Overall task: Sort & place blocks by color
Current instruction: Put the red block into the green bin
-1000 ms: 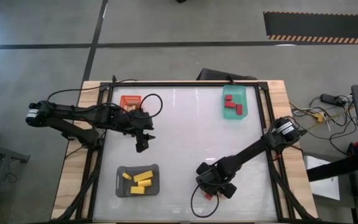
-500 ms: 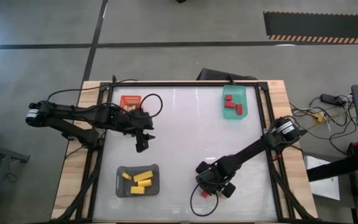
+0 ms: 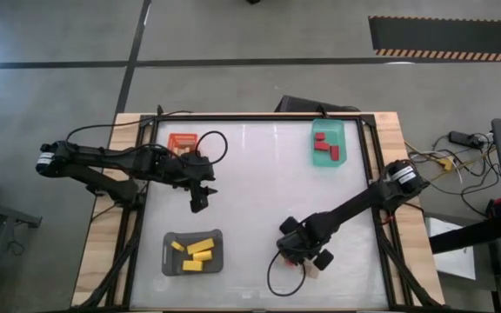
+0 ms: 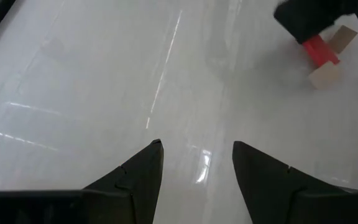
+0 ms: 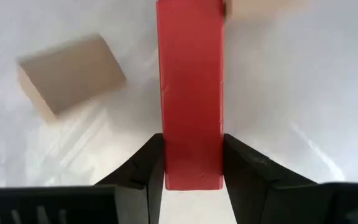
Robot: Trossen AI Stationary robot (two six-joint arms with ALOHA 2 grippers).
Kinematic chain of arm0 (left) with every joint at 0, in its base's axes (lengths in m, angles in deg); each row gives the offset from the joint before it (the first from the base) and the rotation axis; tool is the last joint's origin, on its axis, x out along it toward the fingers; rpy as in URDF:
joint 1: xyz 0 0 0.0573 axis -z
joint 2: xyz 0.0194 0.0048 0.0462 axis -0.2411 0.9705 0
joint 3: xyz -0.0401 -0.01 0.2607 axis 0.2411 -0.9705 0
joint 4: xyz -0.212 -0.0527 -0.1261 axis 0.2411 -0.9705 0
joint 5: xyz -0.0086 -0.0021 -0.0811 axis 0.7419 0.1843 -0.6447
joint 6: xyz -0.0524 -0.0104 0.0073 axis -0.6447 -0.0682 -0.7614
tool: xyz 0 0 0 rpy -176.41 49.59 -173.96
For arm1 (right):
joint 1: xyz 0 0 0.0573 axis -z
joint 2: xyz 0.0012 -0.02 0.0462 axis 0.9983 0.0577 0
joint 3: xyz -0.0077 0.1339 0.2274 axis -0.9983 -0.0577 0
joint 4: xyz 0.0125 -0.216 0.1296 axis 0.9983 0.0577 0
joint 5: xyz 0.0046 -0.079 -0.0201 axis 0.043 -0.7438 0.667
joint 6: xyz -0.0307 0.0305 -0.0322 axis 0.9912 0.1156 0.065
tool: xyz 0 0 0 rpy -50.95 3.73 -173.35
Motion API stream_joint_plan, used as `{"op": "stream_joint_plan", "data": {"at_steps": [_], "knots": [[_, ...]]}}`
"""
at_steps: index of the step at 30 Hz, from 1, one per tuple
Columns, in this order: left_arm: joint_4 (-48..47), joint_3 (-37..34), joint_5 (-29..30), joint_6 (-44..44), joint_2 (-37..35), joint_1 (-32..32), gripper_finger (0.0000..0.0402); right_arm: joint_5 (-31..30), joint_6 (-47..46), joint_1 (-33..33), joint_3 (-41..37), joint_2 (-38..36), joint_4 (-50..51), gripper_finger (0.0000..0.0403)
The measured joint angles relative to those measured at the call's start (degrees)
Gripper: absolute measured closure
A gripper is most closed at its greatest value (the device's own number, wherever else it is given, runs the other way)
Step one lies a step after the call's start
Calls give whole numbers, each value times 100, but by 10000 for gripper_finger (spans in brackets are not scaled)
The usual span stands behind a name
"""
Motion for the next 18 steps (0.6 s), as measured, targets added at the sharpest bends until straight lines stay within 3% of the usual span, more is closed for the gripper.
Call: {"op": "stream_joint_plan", "data": {"at_steps": [9, 18], "knots": [[25, 2, 132, -7, 2, -1, 224, -426, -749, 238, 55, -715, 1011, 282], [54, 2, 308, -22, 2, -3, 224, -1610, -1697, 735, -36, -1729, 1668, 281]]}}
